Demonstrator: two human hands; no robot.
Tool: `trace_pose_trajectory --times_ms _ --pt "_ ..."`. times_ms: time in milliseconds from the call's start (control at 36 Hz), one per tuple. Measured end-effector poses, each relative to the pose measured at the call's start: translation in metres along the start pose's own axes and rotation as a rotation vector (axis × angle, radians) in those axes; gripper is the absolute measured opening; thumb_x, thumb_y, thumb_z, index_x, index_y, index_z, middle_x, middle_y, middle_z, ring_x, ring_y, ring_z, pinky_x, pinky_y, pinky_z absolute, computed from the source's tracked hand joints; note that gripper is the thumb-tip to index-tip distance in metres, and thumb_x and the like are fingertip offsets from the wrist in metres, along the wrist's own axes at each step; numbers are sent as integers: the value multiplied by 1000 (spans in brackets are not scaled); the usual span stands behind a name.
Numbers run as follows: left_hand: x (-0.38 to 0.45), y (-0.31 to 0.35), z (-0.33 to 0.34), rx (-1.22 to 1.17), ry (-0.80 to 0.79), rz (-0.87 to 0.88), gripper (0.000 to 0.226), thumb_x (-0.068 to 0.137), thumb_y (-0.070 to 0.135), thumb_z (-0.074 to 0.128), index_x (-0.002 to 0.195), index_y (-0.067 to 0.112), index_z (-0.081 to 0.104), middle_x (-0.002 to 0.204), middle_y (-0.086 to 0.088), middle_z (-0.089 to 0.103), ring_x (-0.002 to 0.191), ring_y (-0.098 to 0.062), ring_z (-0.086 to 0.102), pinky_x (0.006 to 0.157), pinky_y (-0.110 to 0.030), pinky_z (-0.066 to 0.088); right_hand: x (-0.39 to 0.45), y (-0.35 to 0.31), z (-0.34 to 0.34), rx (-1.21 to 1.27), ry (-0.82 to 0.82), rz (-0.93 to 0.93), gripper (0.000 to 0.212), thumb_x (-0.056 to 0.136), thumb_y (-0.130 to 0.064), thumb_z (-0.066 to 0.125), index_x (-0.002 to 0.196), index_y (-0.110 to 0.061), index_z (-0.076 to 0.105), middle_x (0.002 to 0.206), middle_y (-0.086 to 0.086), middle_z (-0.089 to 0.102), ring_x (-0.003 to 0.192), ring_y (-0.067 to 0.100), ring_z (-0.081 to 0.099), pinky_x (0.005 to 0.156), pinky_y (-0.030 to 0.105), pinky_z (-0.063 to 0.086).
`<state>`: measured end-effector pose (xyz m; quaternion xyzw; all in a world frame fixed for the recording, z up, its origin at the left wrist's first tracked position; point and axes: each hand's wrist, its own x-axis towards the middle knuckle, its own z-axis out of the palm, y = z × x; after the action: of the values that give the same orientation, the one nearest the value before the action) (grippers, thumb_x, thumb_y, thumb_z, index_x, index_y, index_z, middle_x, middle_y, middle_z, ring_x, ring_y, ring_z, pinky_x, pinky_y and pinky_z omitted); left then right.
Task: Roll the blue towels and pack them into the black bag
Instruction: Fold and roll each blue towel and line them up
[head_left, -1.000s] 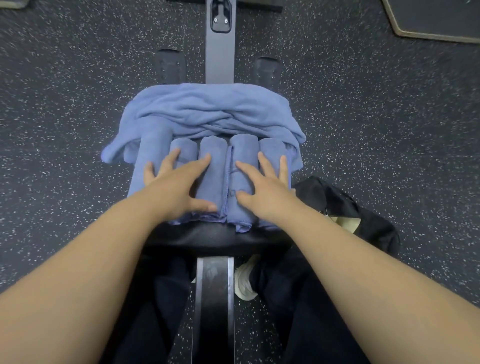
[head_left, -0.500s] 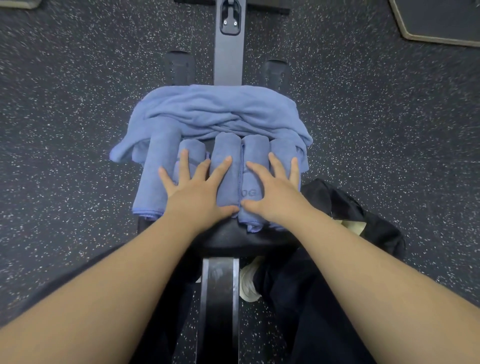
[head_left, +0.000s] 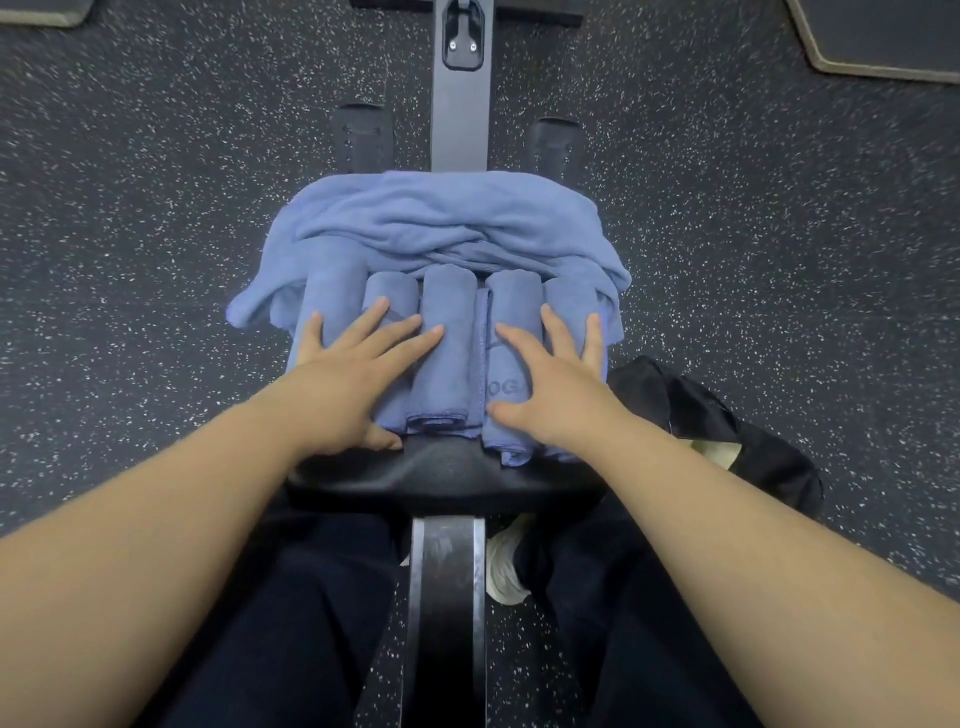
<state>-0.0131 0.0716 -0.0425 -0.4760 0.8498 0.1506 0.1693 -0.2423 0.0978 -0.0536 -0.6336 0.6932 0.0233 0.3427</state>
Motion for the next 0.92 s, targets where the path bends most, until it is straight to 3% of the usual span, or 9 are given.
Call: trace_pose_trajectory --times_ms 139,361,528,778,917 --pt "5 1 1 -40 57 -15 114 72 63 70 131 55 -27 159 18 -5 146 -15 -15 110 -64 8 1 0 2 -16 14 -5 82 81 -47 64 144 -53 12 157 -17 -17 136 29 -38 114 58 12" --pt "6 2 9 -44 131 -24 106 73 71 60 133 49 -25 160 13 -2 148 -16 -11 110 -61 9 2 2 -2 -42 45 -82 81 82 -45 65 146 -50 15 159 -13 -12 139 30 -32 117 48 5" --pt "9 11 12 -37 163 -57 102 76 74 51 135 42 -26 161 9 -1 148 -20 -11 108 -64 8 12 1 -4 -55 82 -109 79 82 -45 67 145 -49 20 159 -11 -8 141 31 -28 119 49 5" --pt "12 15 8 -59 134 -92 100 79 67 56 146 46 -16 161 11 -6 147 -19 -14 110 -64 7 18 -6 -8 -56 83 -75 74 83 -48 64 143 -52 21 159 -11 -6 141 31 -27 116 56 9" --pt "13 9 -4 -183 46 -110 98 73 73 56 147 52 -5 160 10 -14 146 -16 -19 111 -62 -3 23 -14 -12 -68 99 -30 61 86 -53 57 139 -54 27 160 -9 -4 143 32 -23 114 60 -1"
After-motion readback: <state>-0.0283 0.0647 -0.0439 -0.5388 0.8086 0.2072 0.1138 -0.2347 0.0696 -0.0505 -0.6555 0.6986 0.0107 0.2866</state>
